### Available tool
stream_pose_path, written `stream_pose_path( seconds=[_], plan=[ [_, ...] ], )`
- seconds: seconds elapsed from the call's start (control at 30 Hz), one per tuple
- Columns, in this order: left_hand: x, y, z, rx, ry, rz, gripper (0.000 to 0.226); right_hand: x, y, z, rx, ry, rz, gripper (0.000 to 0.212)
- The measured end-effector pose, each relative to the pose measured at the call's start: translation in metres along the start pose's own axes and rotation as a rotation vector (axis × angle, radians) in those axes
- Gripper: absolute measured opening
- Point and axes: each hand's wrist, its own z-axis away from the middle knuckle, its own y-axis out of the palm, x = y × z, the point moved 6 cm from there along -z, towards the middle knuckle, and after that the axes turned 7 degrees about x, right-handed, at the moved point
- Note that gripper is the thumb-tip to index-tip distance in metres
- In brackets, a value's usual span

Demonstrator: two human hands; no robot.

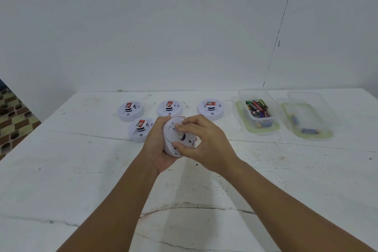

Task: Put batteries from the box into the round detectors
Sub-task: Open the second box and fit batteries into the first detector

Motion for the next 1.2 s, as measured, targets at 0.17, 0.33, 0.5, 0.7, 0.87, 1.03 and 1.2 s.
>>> stream_pose_path(
  seconds=[0.17,0.33,0.5,0.7,0.87,1.03,1.2],
  plan=[
    [-0.002,0.003,0.000,-0.004,0.008,-0.024,0.040,0.003,-0.004,0.002,-0.029,0.029,-0.019,0.056],
    [-0.004,0.003,-0.001,-0.023,0.012,-0.052,0.039,0.002,-0.005,0.002,-0.028,0.105,-0.085,0.063],
    [-0.003,0.003,0.001,-0.013,0.000,-0.031,0.040,-0.002,-0.004,-0.002,0.025,0.162,-0.161,0.058],
    [-0.006,0.009,0.002,0.031,-0.007,-0.039,0.034,0.003,-0.008,-0.009,0.069,0.145,-0.194,0.057],
    [-0.007,0.003,0.000,-0.027,0.002,-0.067,0.037,0.000,-0.007,-0.009,0.067,0.218,-0.129,0.057],
    [-0.008,0.000,0.000,-0.044,0.006,-0.102,0.039,0.001,-0.009,-0.010,0.061,0.255,-0.092,0.055],
    [-0.010,0.004,0.002,-0.041,0.003,-0.124,0.036,0.005,-0.006,-0.009,0.058,0.203,-0.092,0.055]
  ],
)
